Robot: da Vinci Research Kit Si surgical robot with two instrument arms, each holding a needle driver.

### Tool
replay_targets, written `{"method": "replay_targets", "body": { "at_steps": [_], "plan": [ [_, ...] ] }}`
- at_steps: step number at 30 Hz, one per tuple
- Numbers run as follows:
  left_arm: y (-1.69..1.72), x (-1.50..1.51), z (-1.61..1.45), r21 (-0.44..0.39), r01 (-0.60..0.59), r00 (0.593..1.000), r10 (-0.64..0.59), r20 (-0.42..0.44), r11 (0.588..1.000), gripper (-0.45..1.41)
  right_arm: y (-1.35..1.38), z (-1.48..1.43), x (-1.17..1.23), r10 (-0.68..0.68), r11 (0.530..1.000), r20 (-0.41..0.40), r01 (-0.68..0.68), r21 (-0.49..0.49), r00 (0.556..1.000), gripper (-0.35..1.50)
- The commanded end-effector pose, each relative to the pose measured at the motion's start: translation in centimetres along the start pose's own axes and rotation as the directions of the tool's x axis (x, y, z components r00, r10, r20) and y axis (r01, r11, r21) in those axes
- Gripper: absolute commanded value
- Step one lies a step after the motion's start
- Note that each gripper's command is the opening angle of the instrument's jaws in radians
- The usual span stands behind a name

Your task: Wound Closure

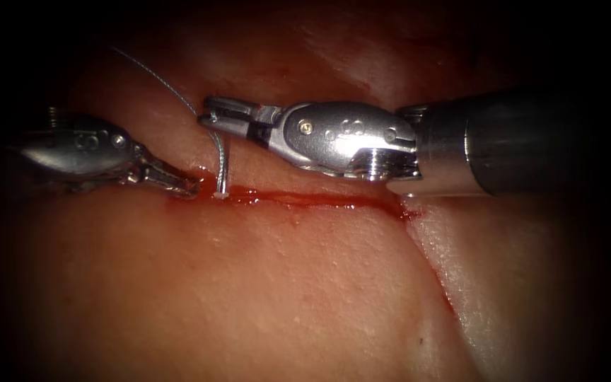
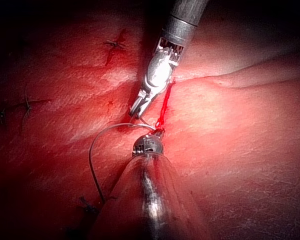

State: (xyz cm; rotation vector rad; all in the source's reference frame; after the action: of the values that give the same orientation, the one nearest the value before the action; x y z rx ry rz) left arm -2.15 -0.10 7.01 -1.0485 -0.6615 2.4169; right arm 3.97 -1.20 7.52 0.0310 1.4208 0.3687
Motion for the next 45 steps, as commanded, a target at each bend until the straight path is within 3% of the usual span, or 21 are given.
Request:
{"method": "replay_targets", "body": {
  "at_steps": [1, 6, 9, 17, 22, 37, 45],
  "plan": [
    [0.02, 0.0, 0.06, -0.002, -0.006, 1.0, 0.006, 0.0, 1.0, -0.32, -0.01, 0.07, -0.04, 0.002, 1.0, -0.002, -0.002, 0.005, 1.0, -0.35],
    [0.22, 0.06, 0.01, 0.002, -0.017, 1.0, 0.017, 0.0, 1.0, -0.33, 0.0, 0.07, -0.04, 0.02, 1.0, -0.003, -0.02, 0.008, 1.0, -0.35],
    [0.5, 0.04, 0.11, 0.001, -0.019, 1.0, 0.019, 0.0, 1.0, -0.37, 0.03, 0.07, -0.04, 0.08, 0.997, -0.005, -0.08, 0.008, 0.997, -0.35],
    [0.79, -0.04, 0.43, -0.039, -0.038, 0.999, 0.038, 0.005, 0.999, -0.38, 0.01, 0.06, -0.02, 0.203, 0.979, 0.017, -0.203, 0.013, 0.979, -0.35],
    [0.81, -0.13, 0.47, -0.043, -0.049, 0.999, 0.05, 0.006, 0.998, -0.4, 0.01, 0.05, -0.02, 0.277, 0.96, 0.045, -0.278, 0.016, 0.96, -0.35],
    [0.72, -0.52, 0.81, -0.075, -0.038, 0.998, 0.041, 0.041, 0.996, -0.4, 0.11, 0.01, 0.04, 0.308, 0.951, 0.046, -0.308, -0.012, 0.95, -0.35],
    [0.63, -0.62, 0.79, -0.087, -0.026, 0.998, 0.031, 0.048, 0.996, -0.4, 0.13, 0.02, 0.06, 0.311, 0.951, 0.046, -0.31, -0.014, 0.949, -0.35]
  ]
}}
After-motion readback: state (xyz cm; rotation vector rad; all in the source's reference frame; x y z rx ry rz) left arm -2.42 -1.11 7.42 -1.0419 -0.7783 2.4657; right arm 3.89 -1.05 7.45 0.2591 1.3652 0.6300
